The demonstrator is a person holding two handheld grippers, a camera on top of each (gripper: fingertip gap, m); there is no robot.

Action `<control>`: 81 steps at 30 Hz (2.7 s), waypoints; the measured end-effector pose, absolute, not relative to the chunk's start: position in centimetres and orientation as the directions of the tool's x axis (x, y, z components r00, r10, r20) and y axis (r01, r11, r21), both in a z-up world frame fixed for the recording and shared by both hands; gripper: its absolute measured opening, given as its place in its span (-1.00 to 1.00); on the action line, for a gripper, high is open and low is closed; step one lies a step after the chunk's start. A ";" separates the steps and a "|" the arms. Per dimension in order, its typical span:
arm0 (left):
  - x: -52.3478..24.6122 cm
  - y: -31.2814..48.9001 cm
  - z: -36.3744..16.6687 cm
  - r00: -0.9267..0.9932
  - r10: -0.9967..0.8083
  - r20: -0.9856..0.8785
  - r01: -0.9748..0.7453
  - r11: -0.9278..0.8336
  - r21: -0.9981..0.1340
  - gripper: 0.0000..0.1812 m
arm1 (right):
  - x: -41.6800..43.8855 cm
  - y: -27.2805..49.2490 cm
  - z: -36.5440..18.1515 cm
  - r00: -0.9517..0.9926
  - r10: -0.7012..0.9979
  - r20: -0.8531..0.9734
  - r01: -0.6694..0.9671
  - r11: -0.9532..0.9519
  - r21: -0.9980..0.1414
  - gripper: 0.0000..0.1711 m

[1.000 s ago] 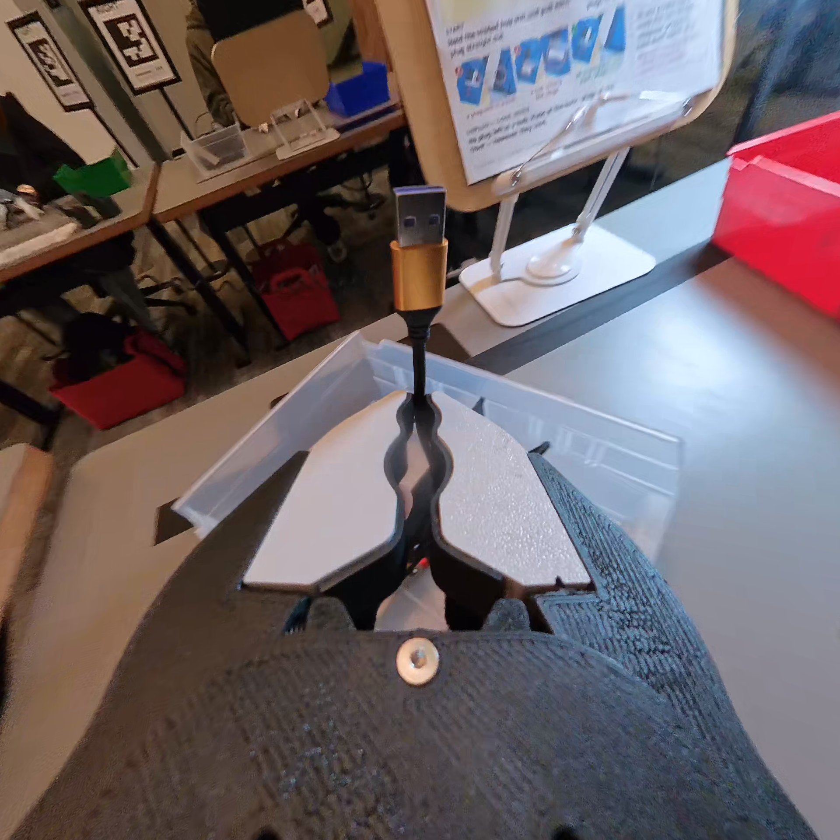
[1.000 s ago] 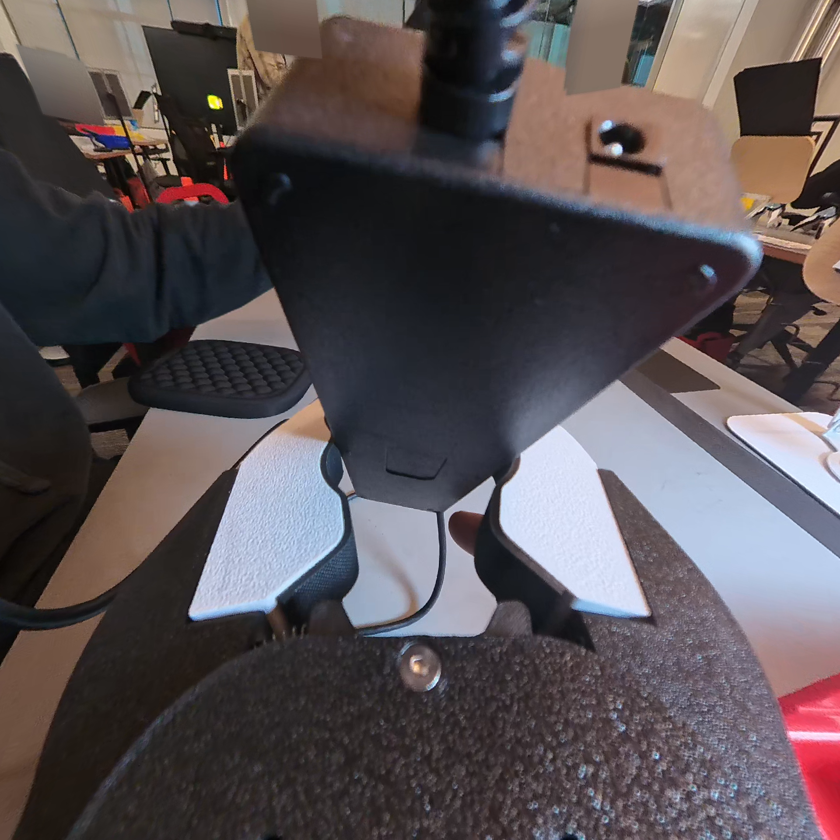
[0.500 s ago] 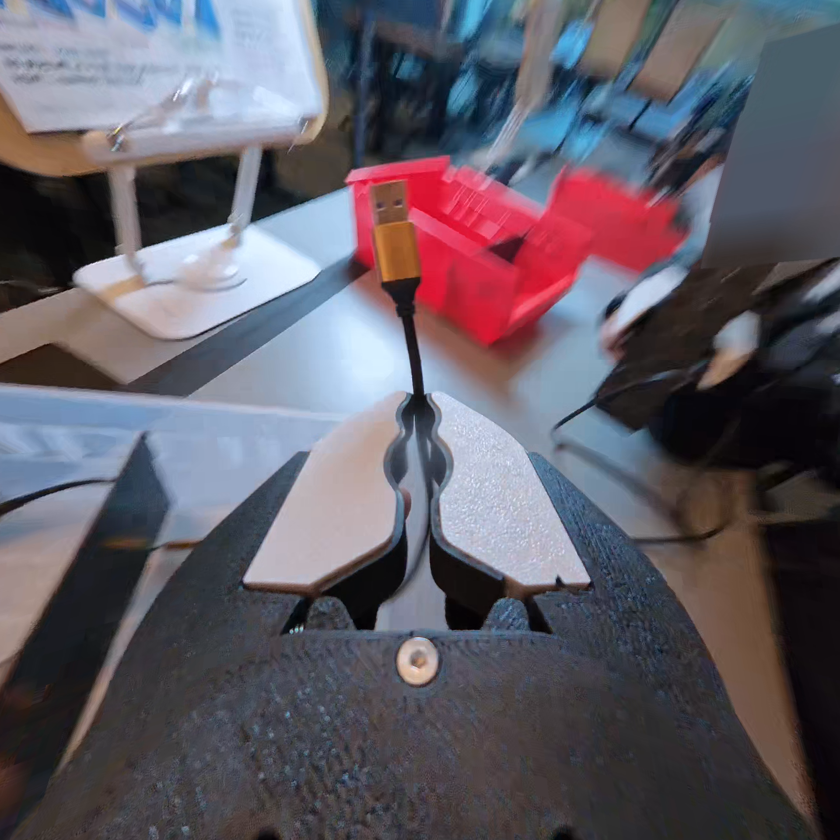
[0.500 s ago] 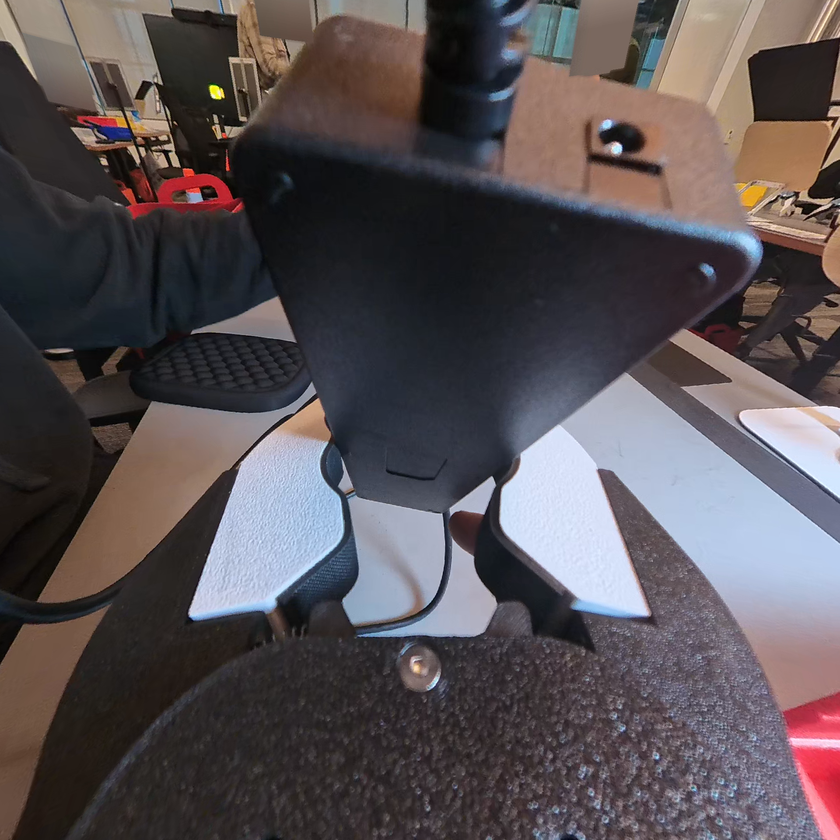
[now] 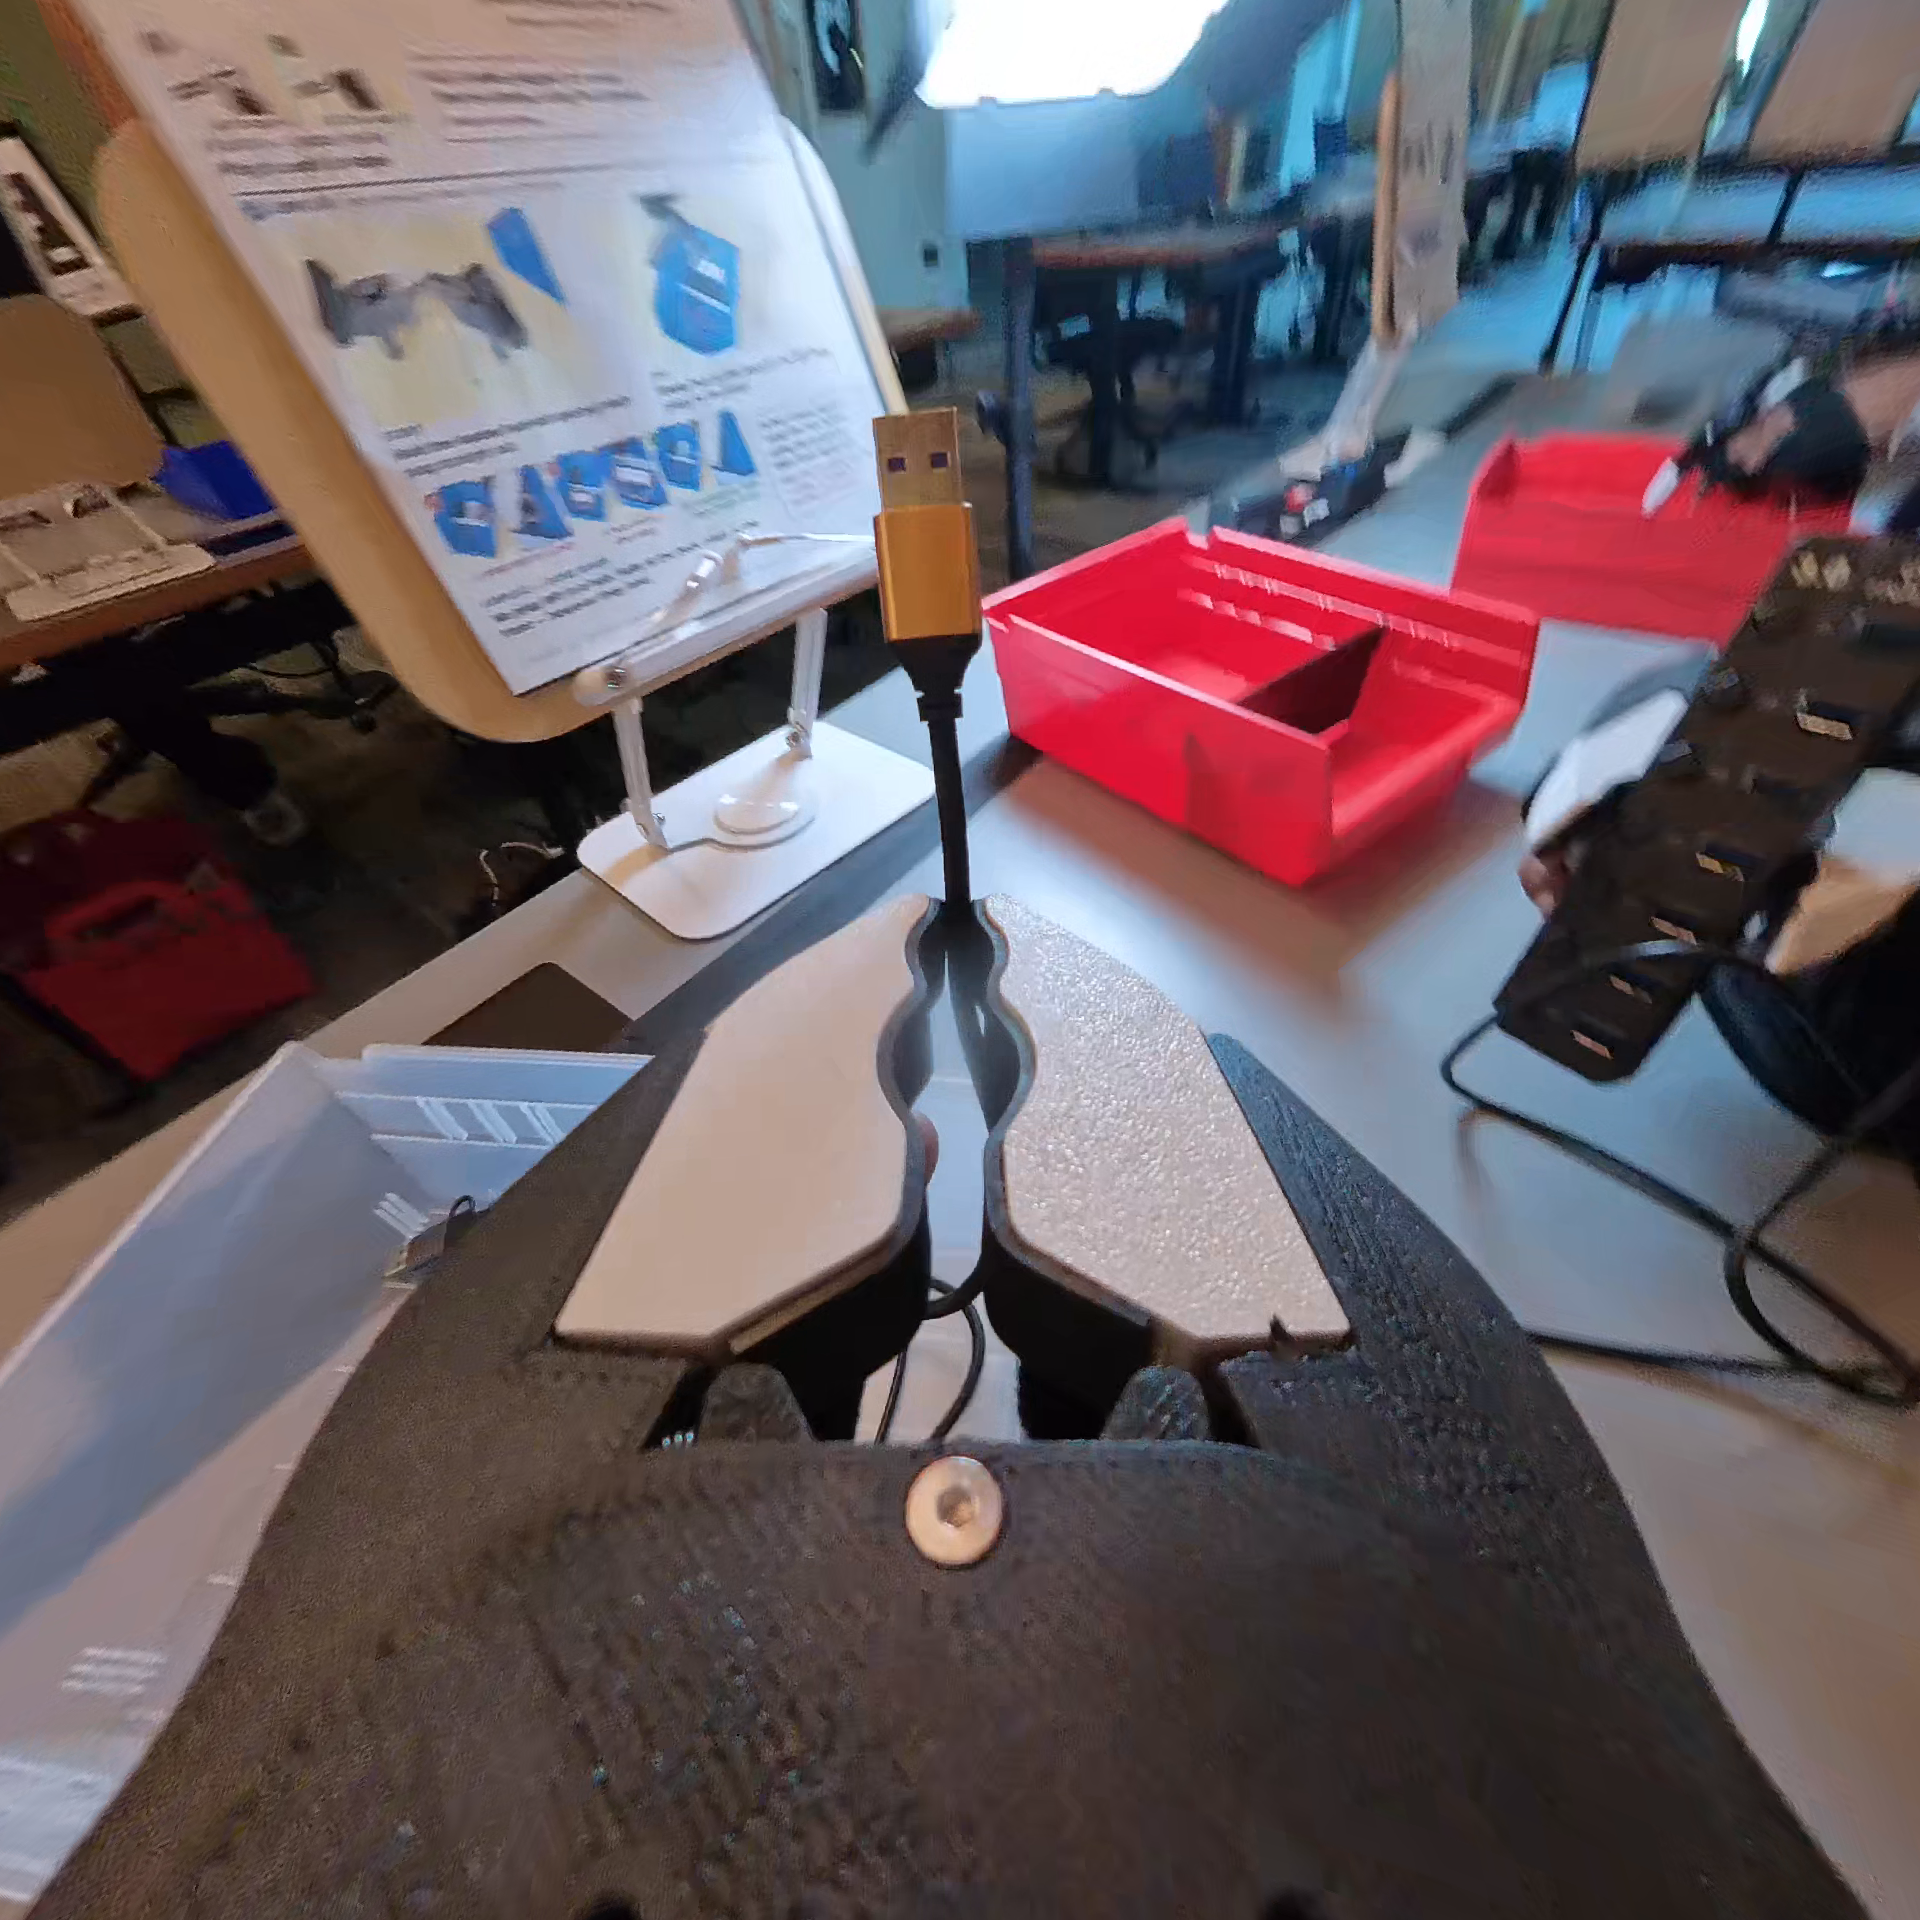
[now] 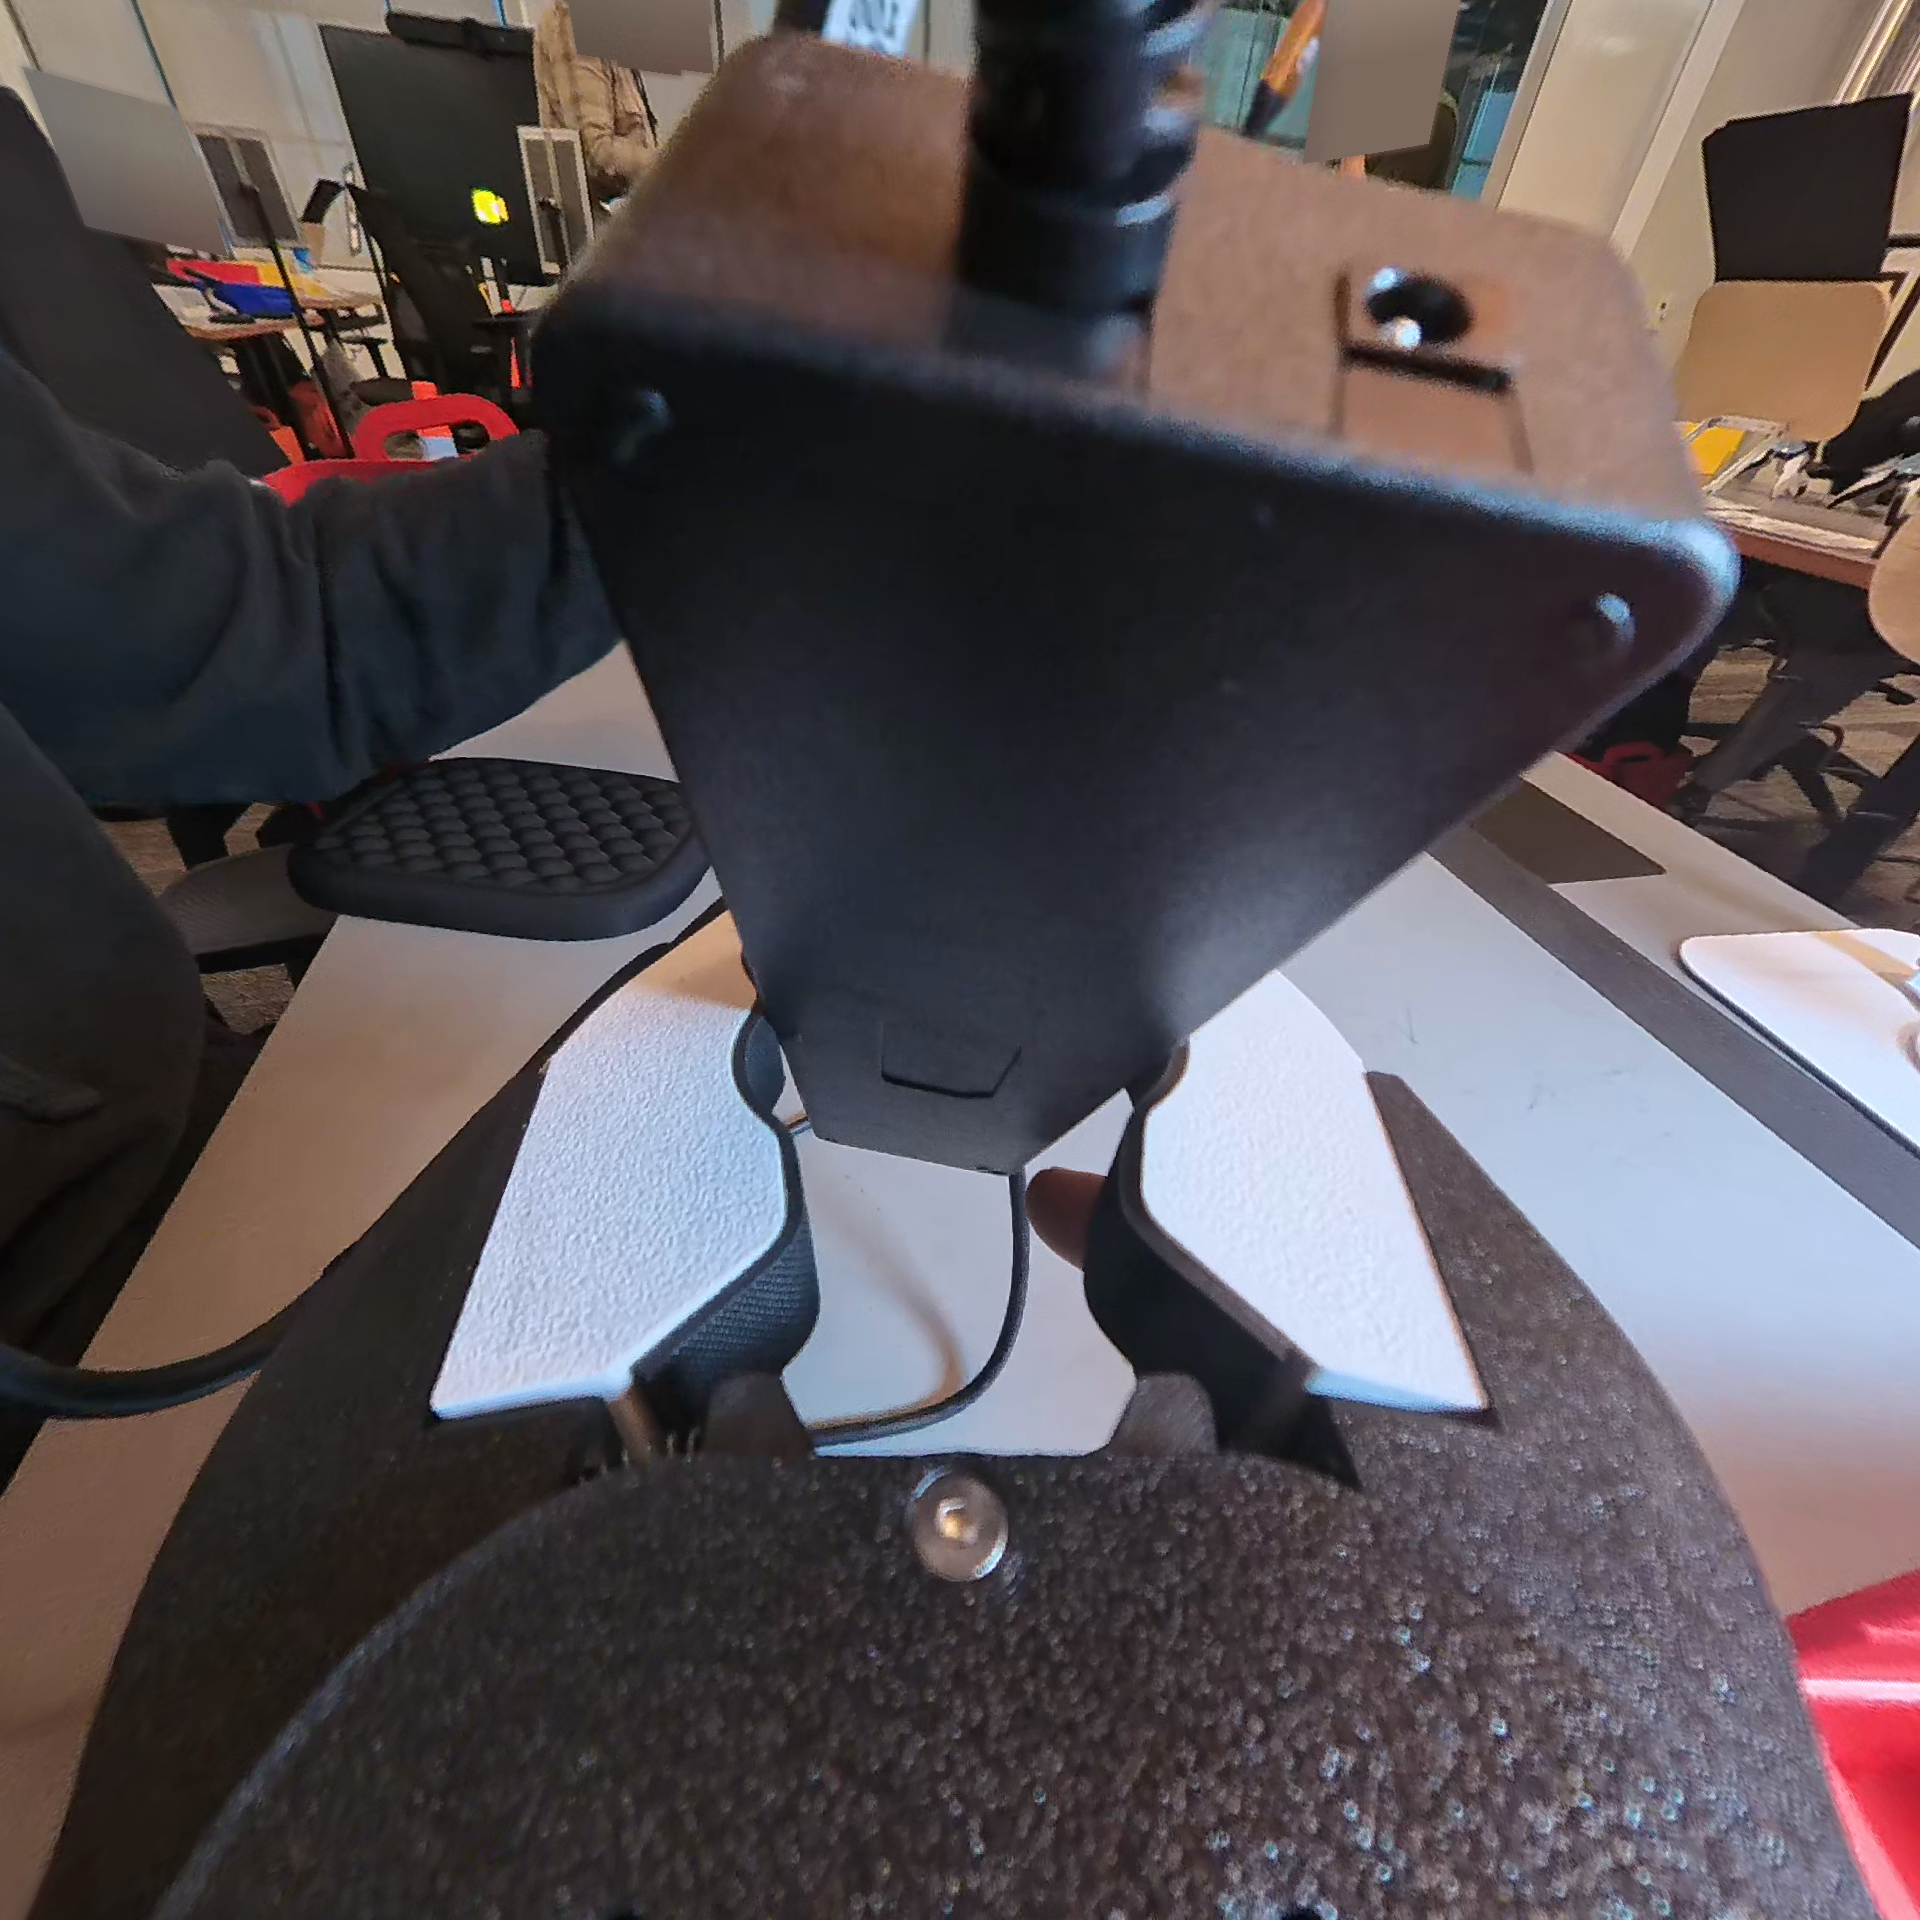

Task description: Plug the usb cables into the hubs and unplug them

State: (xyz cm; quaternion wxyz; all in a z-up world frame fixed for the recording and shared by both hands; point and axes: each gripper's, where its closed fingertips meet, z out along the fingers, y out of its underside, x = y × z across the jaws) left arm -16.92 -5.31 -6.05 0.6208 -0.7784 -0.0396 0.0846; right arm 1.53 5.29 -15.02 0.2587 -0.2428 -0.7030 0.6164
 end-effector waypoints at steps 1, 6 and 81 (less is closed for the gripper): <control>-15.8 -5.0 -6.2 0.982 0.143 -0.127 -0.084 -0.276 -0.958 -0.96 | 1.5 5.3 -15.0 -0.748 0.661 0.064 0.023 0.121 -0.992 -0.25; -8.7 -3.8 -8.1 0.956 -0.086 -0.282 -0.289 -0.463 -0.838 -0.95 | 1.5 5.5 -15.0 -0.744 0.664 0.069 0.019 0.125 -0.992 -0.25; -5.1 -9.4 -4.5 0.903 -0.355 0.242 0.302 0.125 -0.945 -0.96 | 4.3 5.1 -15.9 -0.877 0.481 -0.002 0.068 0.119 -0.991 -0.25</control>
